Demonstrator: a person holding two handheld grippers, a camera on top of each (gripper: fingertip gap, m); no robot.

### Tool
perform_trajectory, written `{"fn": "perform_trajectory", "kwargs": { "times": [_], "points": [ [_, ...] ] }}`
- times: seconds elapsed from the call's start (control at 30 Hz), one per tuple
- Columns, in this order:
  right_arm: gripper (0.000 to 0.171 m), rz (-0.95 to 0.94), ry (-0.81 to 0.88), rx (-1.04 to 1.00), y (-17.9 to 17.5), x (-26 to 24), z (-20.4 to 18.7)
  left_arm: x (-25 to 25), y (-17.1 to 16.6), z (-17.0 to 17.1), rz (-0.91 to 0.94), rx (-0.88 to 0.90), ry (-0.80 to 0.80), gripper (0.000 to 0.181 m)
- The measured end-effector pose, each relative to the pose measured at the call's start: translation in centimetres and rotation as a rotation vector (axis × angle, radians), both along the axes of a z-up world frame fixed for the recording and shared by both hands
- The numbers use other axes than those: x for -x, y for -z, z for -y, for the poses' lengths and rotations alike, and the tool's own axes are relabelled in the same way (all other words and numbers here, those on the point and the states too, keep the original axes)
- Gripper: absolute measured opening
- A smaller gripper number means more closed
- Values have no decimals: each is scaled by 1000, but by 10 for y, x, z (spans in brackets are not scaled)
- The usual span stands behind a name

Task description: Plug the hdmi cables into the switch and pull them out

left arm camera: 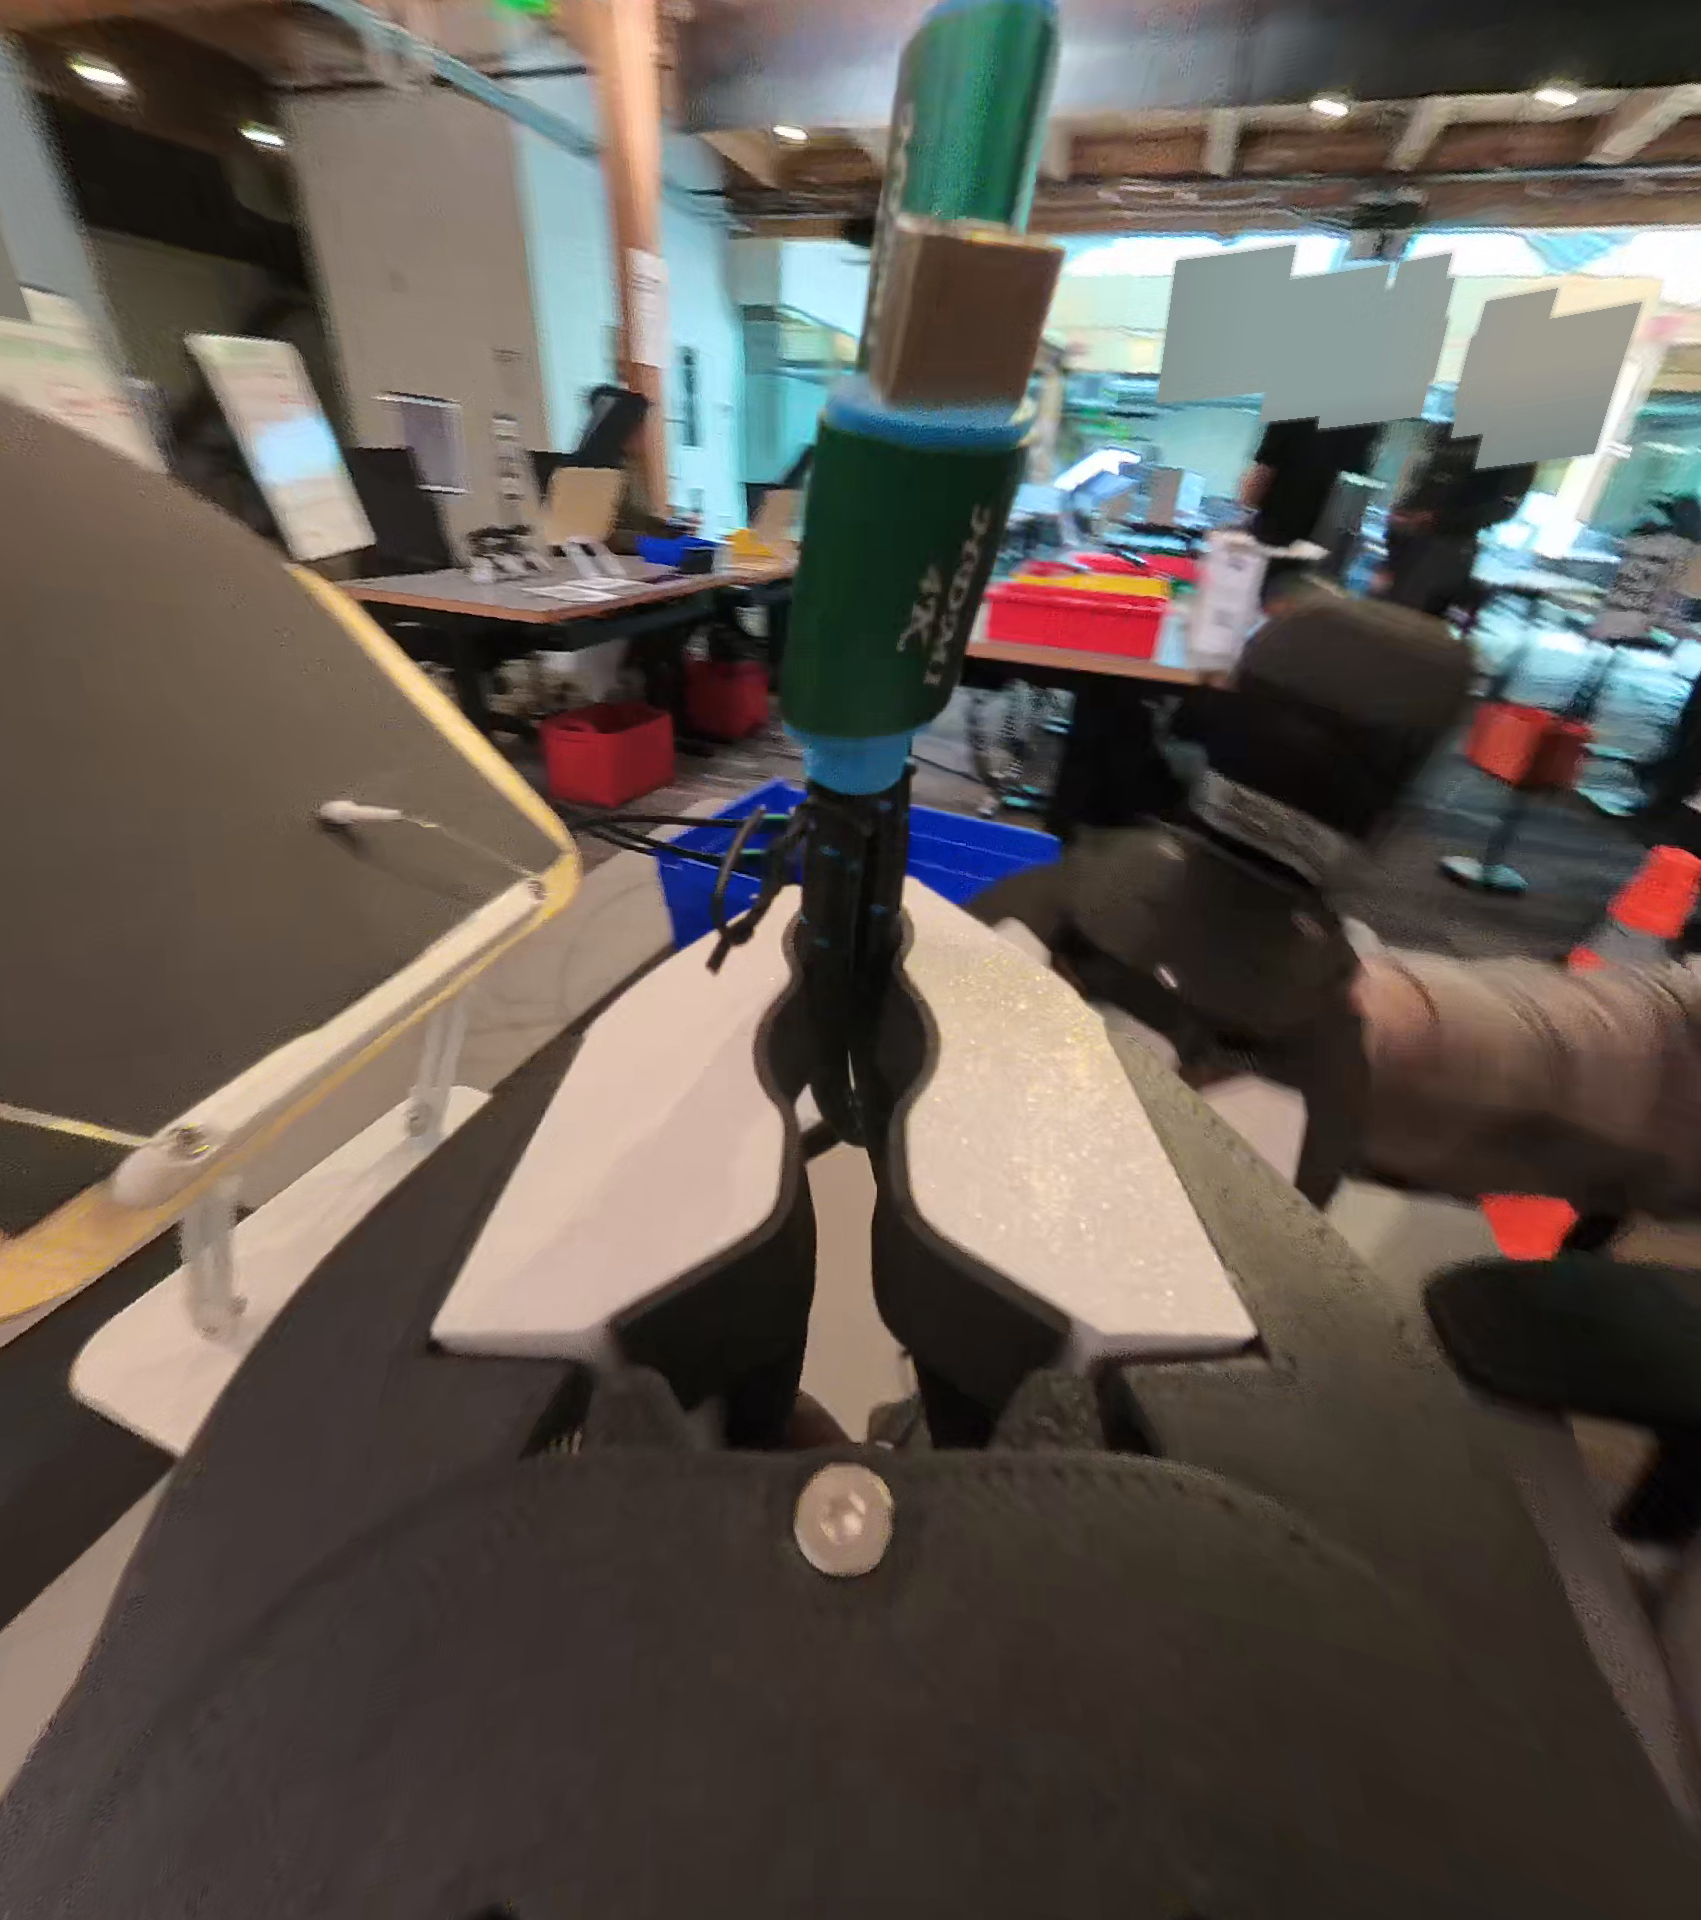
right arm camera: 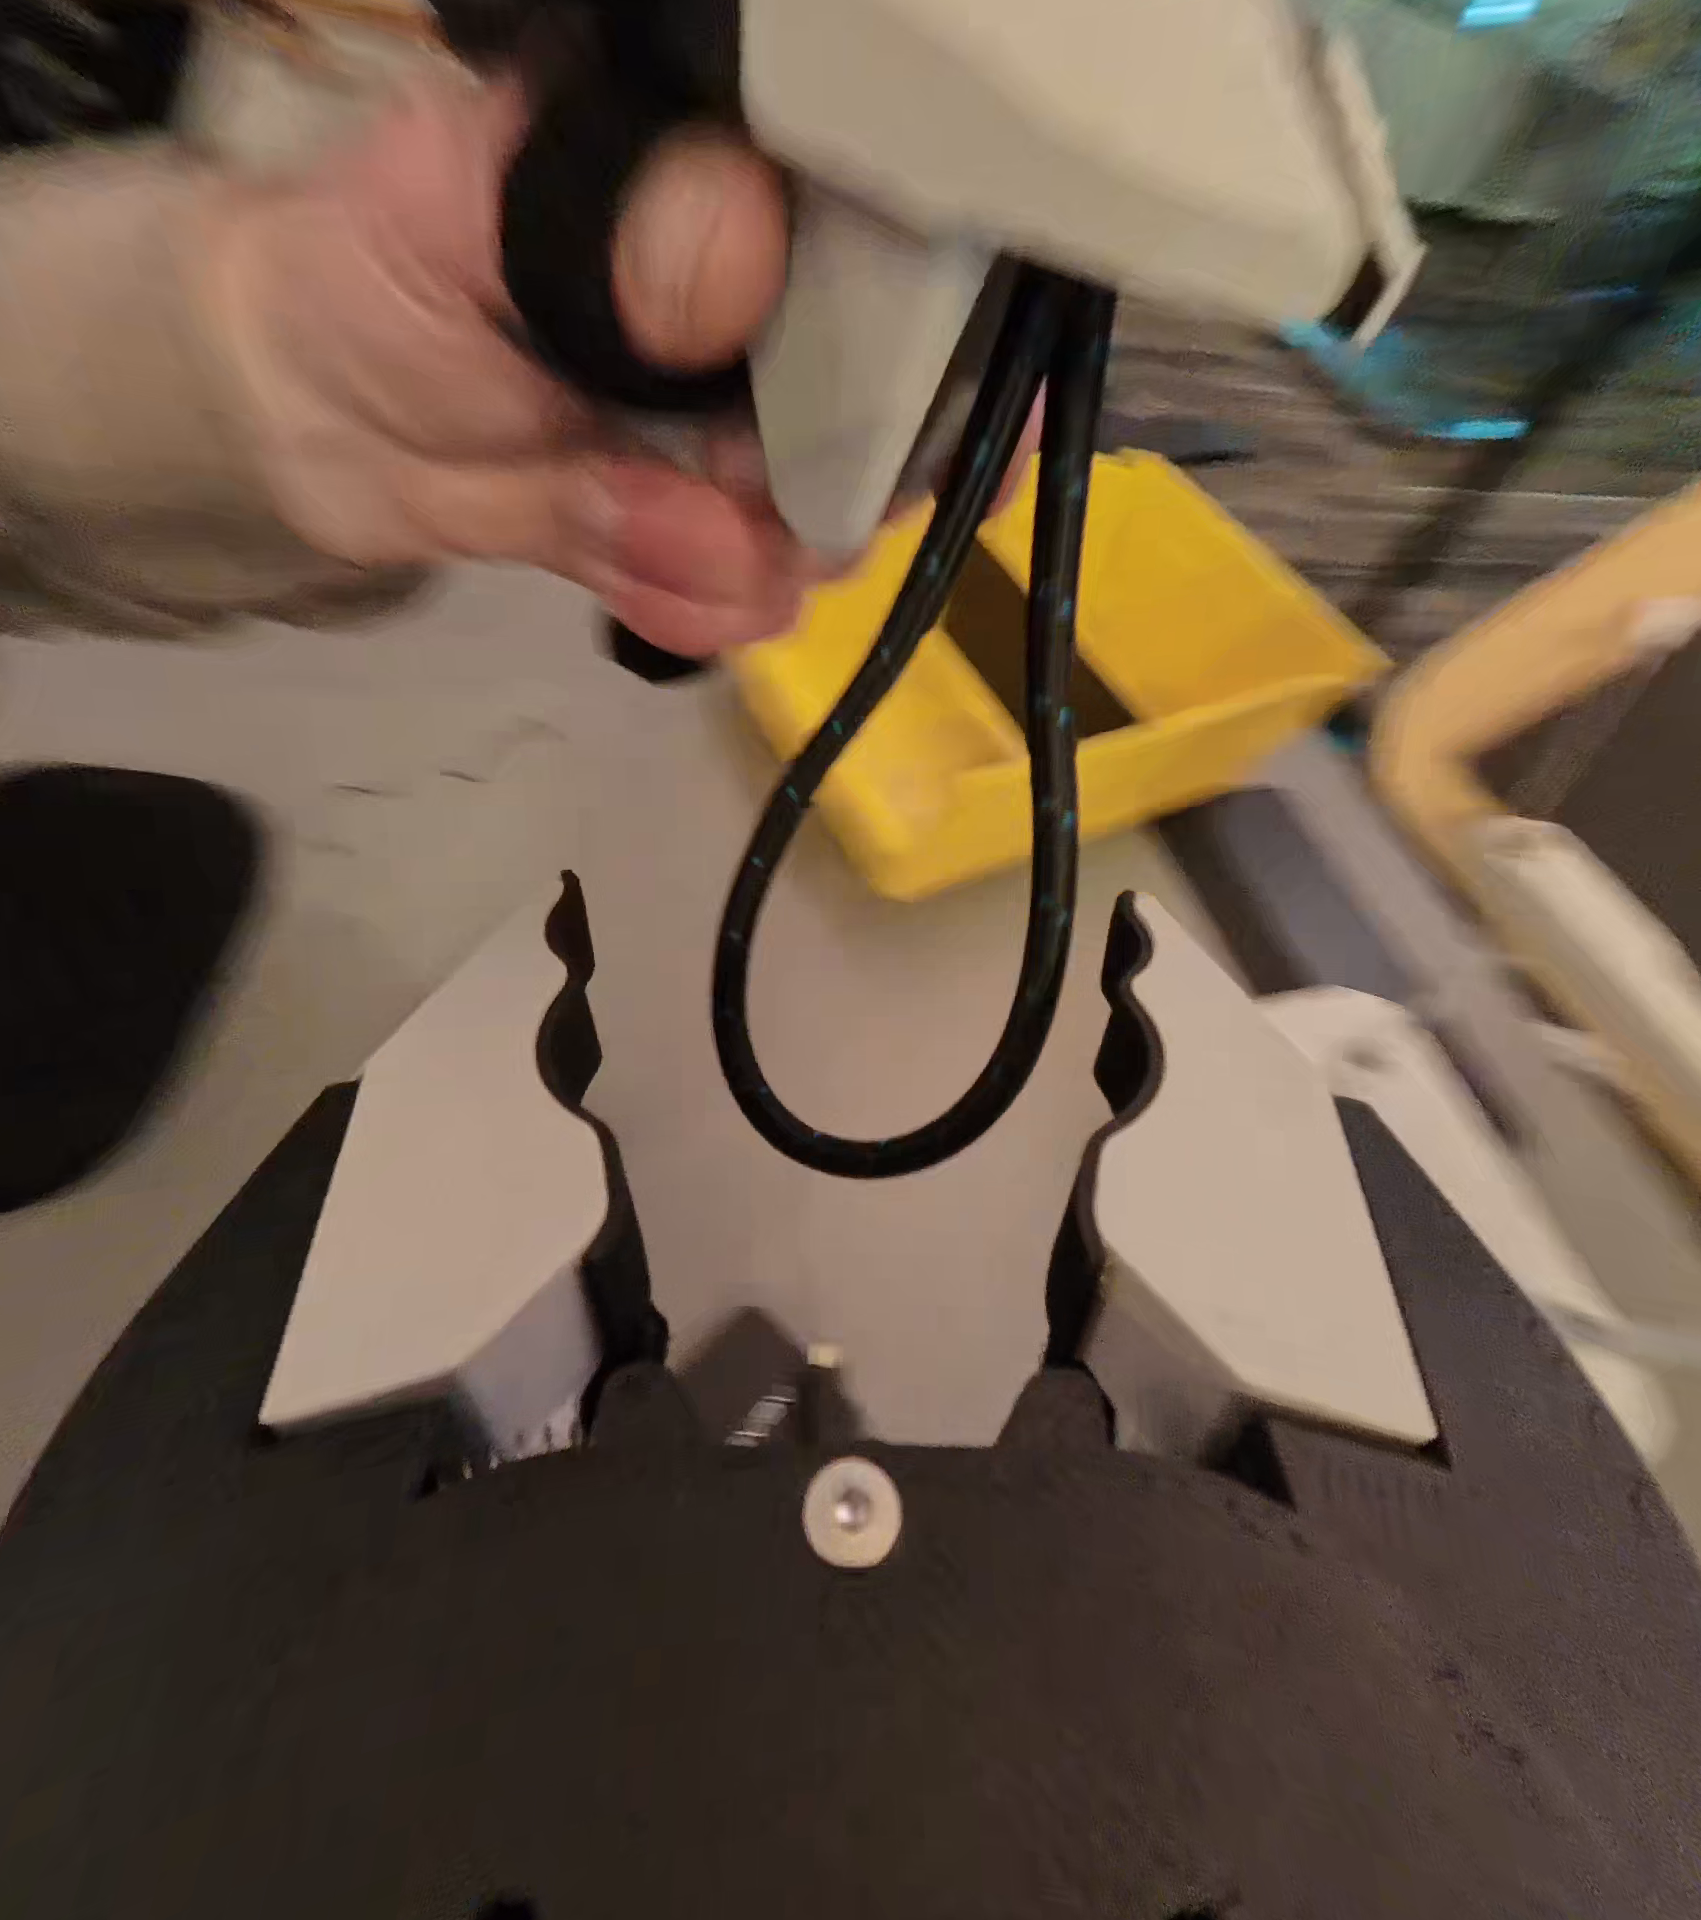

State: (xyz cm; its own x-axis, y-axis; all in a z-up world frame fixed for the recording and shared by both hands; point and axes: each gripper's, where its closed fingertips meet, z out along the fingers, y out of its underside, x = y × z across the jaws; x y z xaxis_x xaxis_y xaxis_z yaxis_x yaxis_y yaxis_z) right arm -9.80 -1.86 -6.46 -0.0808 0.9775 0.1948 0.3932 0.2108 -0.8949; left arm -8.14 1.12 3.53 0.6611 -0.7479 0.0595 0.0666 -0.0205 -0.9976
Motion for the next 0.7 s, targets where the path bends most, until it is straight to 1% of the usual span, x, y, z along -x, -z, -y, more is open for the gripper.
{"fn": "perform_trajectory", "kwargs": {
  "times": [0.07,0.1,0.13,0.17,0.2,0.23,0.27,0.3,0.37,0.4,0.47,0.57,0.7],
  "points": [
    [102,-12,218,-261,2,0,-23,9,-6,-8,40,11,-104,8],
    [101,-23,302,-381,-1,-2,-30,14,-8,-12,64,9,-168,8],
    [99,-32,356,-480,-4,-2,-34,14,-8,-13,89,15,-190,8],
    [99,-37,385,-529,-4,0,-36,11,-7,-13,103,23,-199,8],
    [96,-30,400,-539,-2,2,-38,10,-5,-14,106,26,-217,8],
    [86,-25,409,-541,-1,3,-42,5,-3,-13,104,28,-208,7],
    [69,-25,425,-536,-1,3,-47,0,-1,-11,99,30,-184,8],
    [66,-23,421,-531,-1,3,-50,0,-2,-10,102,16,-197,7],
    [65,9,364,-512,4,5,-48,-3,-2,-6,73,-6,-170,8],
    [63,9,319,-481,6,7,-43,-2,-2,-5,65,-8,-164,7],
    [63,8,226,-387,10,10,-30,-5,-2,0,74,-15,-80,8],
    [62,-40,128,-281,9,12,-18,-5,-2,3,61,-35,-34,8],
    [39,-88,78,-273,7,15,-9,-5,-5,4,89,-38,17,7]
  ]
}}
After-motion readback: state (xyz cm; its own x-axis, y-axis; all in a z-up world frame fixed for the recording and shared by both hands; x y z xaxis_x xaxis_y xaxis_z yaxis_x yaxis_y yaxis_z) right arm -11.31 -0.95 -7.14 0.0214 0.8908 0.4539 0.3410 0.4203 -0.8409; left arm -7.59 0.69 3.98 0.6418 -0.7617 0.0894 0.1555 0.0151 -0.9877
